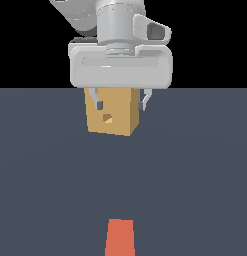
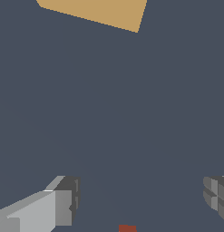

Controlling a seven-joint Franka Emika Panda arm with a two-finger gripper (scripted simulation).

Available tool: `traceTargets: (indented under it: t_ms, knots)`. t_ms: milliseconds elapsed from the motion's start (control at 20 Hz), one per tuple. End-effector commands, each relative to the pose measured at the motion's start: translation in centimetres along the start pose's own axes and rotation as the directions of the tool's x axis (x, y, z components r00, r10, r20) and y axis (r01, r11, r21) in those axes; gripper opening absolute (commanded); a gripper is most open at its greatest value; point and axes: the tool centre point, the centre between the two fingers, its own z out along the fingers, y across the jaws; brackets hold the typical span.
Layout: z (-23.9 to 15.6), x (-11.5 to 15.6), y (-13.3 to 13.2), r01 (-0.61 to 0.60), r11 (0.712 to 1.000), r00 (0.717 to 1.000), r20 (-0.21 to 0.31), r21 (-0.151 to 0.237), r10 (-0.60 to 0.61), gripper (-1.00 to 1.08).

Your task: Insert the peg into the horizontal hole in a box.

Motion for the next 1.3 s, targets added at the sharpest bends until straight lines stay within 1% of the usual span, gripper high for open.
traceTargets:
  t_ms: [0, 250, 400, 550, 750, 1250]
  knots:
    - [0.0, 0.0, 0.0, 0.0, 1.0, 1.0, 0.0, 0.0, 0.0, 1.0]
    - [0.3, -0.9, 0.0, 0.0, 1.0, 1.0, 0.0, 0.0, 0.0, 1.0]
    - [0.7, -2.4, 0.0, 0.001, 1.0, 1.0, 0.001, -0.001, -0.001, 1.0]
    - [1.3, -4.5, 0.0, 0.001, 1.0, 1.0, 0.001, -0.002, -0.001, 1.0]
    - [2.4, -8.3, -0.1, 0.004, 1.0, 1.0, 0.003, -0.004, -0.003, 1.0]
    - [5.8, -20.2, 0.2, 0.009, 1.0, 1.0, 0.007, -0.01, -0.008, 1.0]
